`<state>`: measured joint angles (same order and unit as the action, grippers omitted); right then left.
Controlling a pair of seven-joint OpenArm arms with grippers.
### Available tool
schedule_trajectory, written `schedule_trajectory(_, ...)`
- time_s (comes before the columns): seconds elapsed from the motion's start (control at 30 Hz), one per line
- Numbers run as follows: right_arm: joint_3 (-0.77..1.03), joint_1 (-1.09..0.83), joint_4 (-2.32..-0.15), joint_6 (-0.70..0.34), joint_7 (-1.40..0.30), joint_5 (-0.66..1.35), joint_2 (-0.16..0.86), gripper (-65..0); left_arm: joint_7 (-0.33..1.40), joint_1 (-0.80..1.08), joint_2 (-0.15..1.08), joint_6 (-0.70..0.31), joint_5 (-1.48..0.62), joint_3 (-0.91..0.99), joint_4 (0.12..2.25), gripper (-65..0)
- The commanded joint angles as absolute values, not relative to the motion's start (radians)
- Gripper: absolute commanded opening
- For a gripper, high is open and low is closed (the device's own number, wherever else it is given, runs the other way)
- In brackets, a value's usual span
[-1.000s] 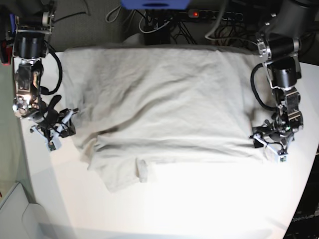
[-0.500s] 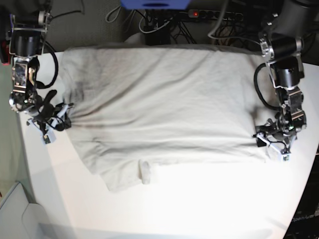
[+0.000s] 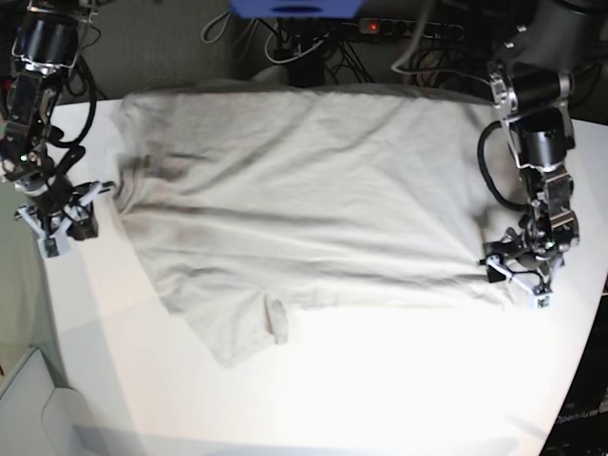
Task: Layout the t-shirt on the table in an organized manner, then fold the t-shirt properly
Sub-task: 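Release the hem and move the right gripper back along the shirt's side, then grasp the shirt's side with both grippers and pull it taut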
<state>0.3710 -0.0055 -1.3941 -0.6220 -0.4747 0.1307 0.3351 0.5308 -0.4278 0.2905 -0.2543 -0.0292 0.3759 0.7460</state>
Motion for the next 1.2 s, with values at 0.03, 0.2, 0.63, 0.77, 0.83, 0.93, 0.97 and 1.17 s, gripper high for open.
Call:
schedule_trajectory(0.03,0.372,0.01,-1.423,-0.619,-0.458,0.14,0.346,-53.1,0.575,-0.435,0.292,-0.252,-0.007,0.374,0.745,-19.6)
schedule_trajectory(0.2,0.283,0.058,-1.449,-0.619,-0.481,0.14,0.314,-53.2,0.602,-0.433,0.292,-0.254,-0.007,0.374,0.788,-19.6)
schedule_trajectory(0.63,0.119,0.133,-1.449,-0.621,-0.682,0.142,0.189,-63.2,0.857,-0.361,0.271,-0.255,-0.004,0.375,1.127,-19.6)
schedule_trajectory(0.77,0.107,0.096,-1.449,-0.621,-0.682,0.142,0.185,-64.3,0.923,-0.275,0.271,-0.254,-0.002,0.375,1.247,-19.6)
schedule_trajectory(0.83,0.105,0.085,-1.446,-0.622,-0.676,0.142,0.185,-64.3,0.928,-0.239,0.271,-0.254,-0.002,0.375,1.265,-19.6)
schedule_trajectory(0.93,0.105,0.085,-1.423,-0.622,-0.674,0.142,0.188,-64.3,0.905,-0.197,0.272,-0.254,-0.001,0.375,1.26,-19.6)
schedule_trajectory(0.97,0.105,0.093,-1.406,-0.622,-0.673,0.142,0.191,-64.3,0.889,-0.191,0.271,-0.254,-0.001,0.375,1.26,-19.6)
schedule_trajectory(1.17,0.105,0.137,-1.316,-0.622,-0.647,0.142,0.194,-64.3,0.866,-0.191,0.242,-0.254,-0.001,0.369,1.233,-19.6)
